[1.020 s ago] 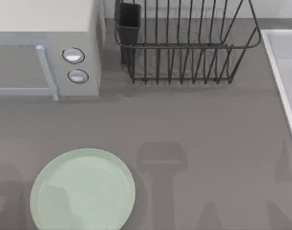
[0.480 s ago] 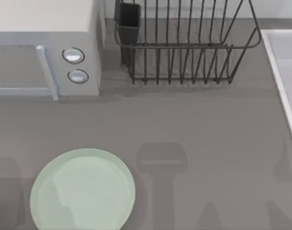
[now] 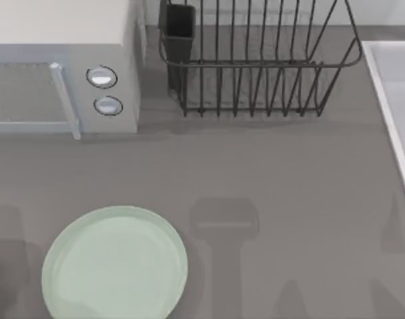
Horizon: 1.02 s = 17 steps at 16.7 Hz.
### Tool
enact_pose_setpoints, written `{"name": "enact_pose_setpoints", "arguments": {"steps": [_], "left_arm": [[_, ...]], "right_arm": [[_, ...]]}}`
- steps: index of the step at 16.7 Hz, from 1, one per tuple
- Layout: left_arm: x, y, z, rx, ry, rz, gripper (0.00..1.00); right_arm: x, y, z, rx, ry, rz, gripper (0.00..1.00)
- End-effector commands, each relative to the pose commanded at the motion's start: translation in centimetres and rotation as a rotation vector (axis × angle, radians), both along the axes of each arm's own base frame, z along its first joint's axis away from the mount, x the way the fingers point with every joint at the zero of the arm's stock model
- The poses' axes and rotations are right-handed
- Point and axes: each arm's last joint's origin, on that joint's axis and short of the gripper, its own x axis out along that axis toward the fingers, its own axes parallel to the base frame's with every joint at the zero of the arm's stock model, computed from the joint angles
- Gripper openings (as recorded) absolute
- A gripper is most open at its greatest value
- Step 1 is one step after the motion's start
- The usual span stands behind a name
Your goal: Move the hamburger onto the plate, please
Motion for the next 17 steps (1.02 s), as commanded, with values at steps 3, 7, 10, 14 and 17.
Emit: {"name": "enact_pose_setpoints", "arguments": {"steps": [3,7,10,14,17], "left_arm": [[-0.29,-0.09,-1.45,-0.004,0.009,0.0,1.0],[-0.3,-0.1,-1.48,-0.004,0.009,0.0,1.0],[-0.3,-0.1,-1.48,-0.004,0.009,0.0,0.77],[-0.3,-0.1,-1.48,-0.004,0.009,0.0,0.47],[-0.3,-0.1,-1.48,-0.004,0.009,0.0,0.25]], "right_arm": [[0.0,0.0,0.0,0.0,0.0,0.0,1.0],[0.0,0.0,0.0,0.0,0.0,0.0,1.0],[0.0,0.0,0.0,0.0,0.0,0.0,1.0],[0.0,0.0,0.0,0.0,0.0,0.0,1.0],[0.0,0.0,0.0,0.0,0.0,0.0,1.0]]}}
